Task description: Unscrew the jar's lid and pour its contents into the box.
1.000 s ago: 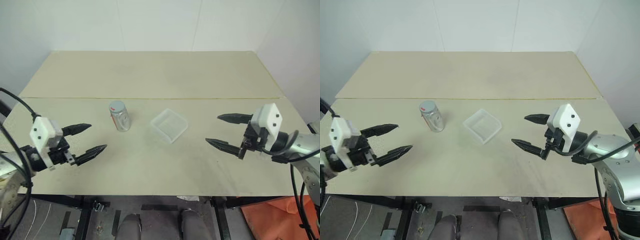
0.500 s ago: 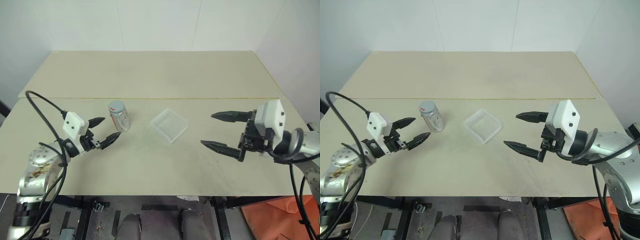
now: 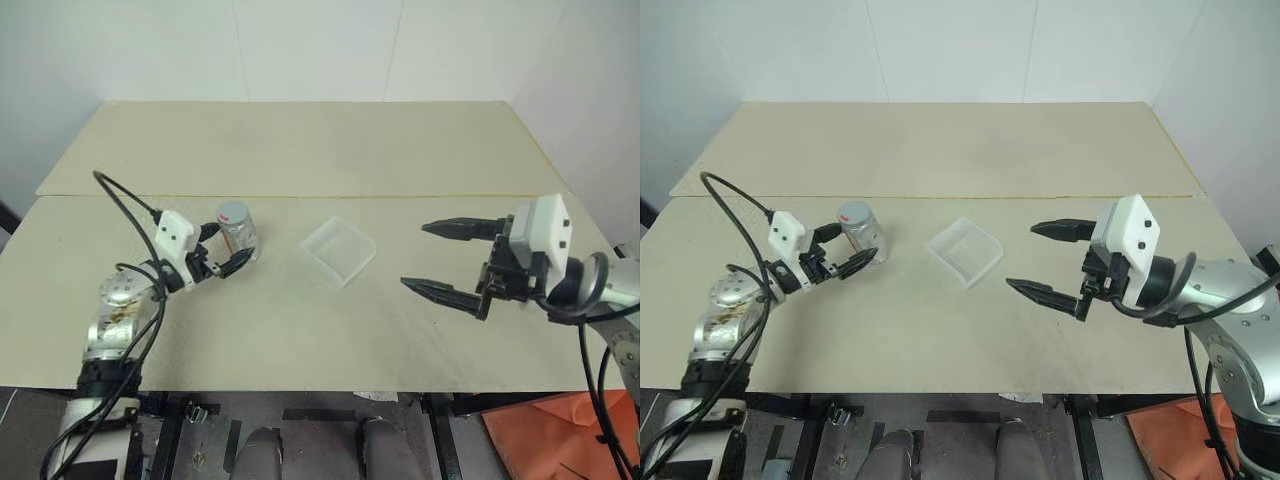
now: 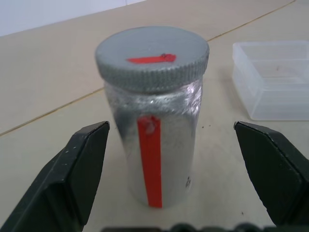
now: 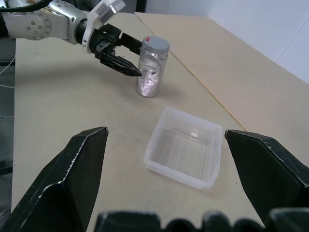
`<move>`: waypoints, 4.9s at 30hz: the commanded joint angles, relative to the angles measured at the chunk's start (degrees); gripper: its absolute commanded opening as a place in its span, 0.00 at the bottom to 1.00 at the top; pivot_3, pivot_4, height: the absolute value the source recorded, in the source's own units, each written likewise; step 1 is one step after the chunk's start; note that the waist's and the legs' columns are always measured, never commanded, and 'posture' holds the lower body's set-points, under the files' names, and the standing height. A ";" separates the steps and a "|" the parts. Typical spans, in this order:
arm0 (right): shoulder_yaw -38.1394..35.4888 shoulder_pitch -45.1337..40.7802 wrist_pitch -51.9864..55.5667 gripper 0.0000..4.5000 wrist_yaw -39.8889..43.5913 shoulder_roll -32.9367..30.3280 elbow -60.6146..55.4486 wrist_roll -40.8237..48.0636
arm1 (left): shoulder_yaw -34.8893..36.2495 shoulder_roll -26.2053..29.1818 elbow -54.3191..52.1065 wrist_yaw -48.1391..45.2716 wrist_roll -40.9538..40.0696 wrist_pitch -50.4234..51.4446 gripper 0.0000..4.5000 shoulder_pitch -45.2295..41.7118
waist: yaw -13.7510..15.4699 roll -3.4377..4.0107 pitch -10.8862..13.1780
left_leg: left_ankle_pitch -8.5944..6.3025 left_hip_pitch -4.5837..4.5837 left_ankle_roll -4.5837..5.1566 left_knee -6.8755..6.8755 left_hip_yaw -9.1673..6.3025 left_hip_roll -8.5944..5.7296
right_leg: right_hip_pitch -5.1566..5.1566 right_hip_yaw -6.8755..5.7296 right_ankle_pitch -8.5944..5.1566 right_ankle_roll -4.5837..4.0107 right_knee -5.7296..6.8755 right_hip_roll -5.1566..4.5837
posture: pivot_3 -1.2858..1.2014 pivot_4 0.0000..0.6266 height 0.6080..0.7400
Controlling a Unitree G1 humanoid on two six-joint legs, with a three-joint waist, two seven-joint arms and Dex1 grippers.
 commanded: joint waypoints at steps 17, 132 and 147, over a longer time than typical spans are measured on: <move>-2.48 0.12 -0.02 1.00 -0.48 -0.92 -3.08 1.21 | 0.13 -5.52 19.59 2.70 3.17 -10.61 1.00 -11.72 | 0.04 -0.01 0.00 | 0.00 -0.02 -0.01 0.02 -0.03 -0.02 | 0.00 -0.01 0.01 0.02 0.00 0.00 | 0.52 0.24 1.00; 12.72 -37.54 10.36 0.99 4.77 22.78 19.72 2.09 | -4.95 -2.60 -17.12 -27.90 -15.93 12.04 0.45 -10.26 | -1.68 0.05 0.03 | 0.14 -0.57 -0.23 0.05 -0.17 -0.02 | -0.80 -0.01 0.03 -0.03 0.38 0.02 | 0.52 0.24 1.00; 11.11 -27.97 11.72 0.99 -10.89 21.74 11.18 -0.76 | -4.70 -4.27 -17.21 -25.90 -17.63 12.26 0.45 -11.78 | -1.75 0.04 0.02 | 0.13 -0.55 -0.21 0.05 -0.15 -0.03 | -0.79 0.01 0.03 -0.03 0.36 0.02 | 0.52 0.24 1.00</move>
